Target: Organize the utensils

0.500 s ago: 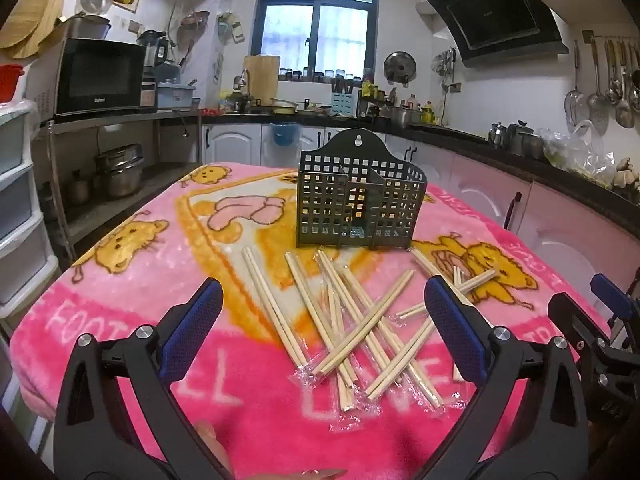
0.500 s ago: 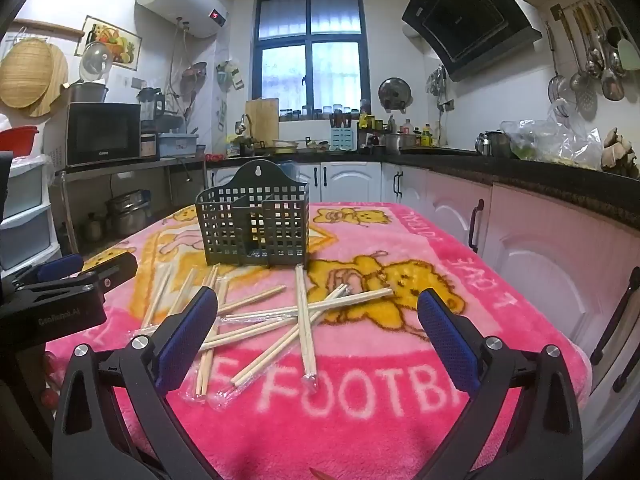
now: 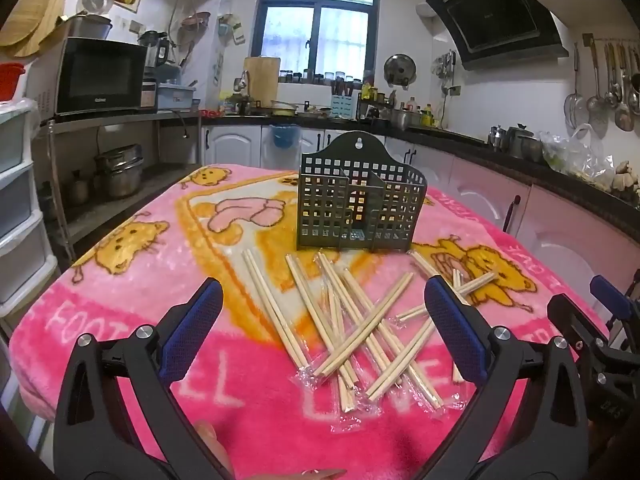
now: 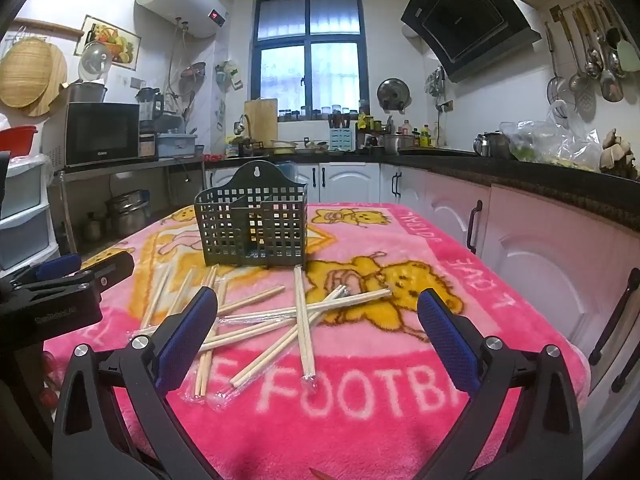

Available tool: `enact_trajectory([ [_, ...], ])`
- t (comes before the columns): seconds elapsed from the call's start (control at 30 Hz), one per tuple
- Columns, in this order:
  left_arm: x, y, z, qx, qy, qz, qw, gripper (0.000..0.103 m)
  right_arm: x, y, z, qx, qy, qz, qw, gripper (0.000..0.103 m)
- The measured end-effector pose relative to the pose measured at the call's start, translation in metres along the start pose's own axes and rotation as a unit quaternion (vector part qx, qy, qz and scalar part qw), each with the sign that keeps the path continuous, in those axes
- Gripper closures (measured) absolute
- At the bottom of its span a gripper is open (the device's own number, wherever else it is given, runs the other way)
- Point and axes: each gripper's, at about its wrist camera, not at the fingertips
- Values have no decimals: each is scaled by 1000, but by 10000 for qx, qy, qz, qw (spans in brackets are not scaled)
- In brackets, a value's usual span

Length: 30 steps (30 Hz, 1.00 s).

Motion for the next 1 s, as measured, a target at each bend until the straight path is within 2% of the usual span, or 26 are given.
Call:
enact_trajectory([
  [1.0,-2,2,0,9,43,64,10000,10,-3,4,-5,24,77,-4,10000,6],
])
Point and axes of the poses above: each gripper's, at about its wrist camera, not at the fingertips, and x roughly the way its jaws point, y to its right, z to its underside, and after that the axes turned 10 degrees about z, right-handed
